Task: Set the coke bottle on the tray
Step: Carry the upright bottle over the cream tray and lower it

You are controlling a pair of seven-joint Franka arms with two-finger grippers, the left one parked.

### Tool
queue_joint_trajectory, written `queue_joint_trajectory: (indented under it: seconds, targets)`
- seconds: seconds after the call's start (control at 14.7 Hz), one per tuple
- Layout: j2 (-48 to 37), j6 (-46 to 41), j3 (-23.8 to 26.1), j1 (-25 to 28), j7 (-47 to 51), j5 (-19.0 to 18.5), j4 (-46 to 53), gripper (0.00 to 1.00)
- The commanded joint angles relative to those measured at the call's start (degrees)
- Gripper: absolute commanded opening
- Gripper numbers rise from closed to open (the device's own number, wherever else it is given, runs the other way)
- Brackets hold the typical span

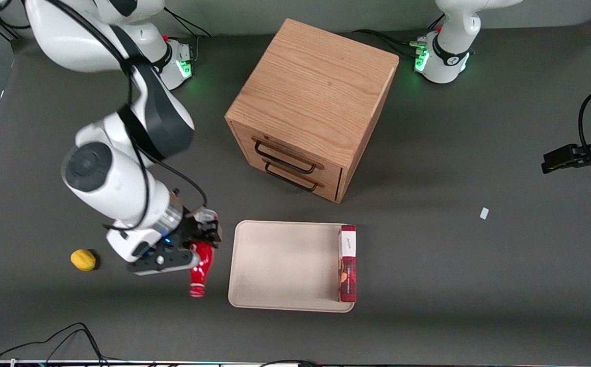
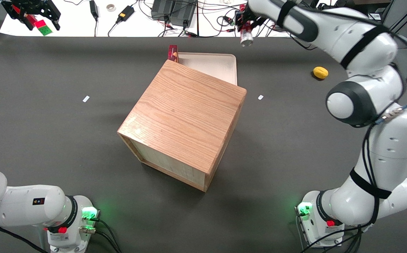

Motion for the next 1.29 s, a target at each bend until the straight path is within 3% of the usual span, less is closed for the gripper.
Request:
queue_joint_trajectory:
  seconds: [0.0,0.41,1.22]
  targets:
    - [7.74,3.68,-0.01,0.6,-4.88,-1.11,4.57,0.03]
    - [15.31,5.18,-0.27,1.48,-2.02,-1.03,4.4,0.04]
    - [21.3,12.3,-0.36,2.45,5.29,-1.03,3.87,0.36]
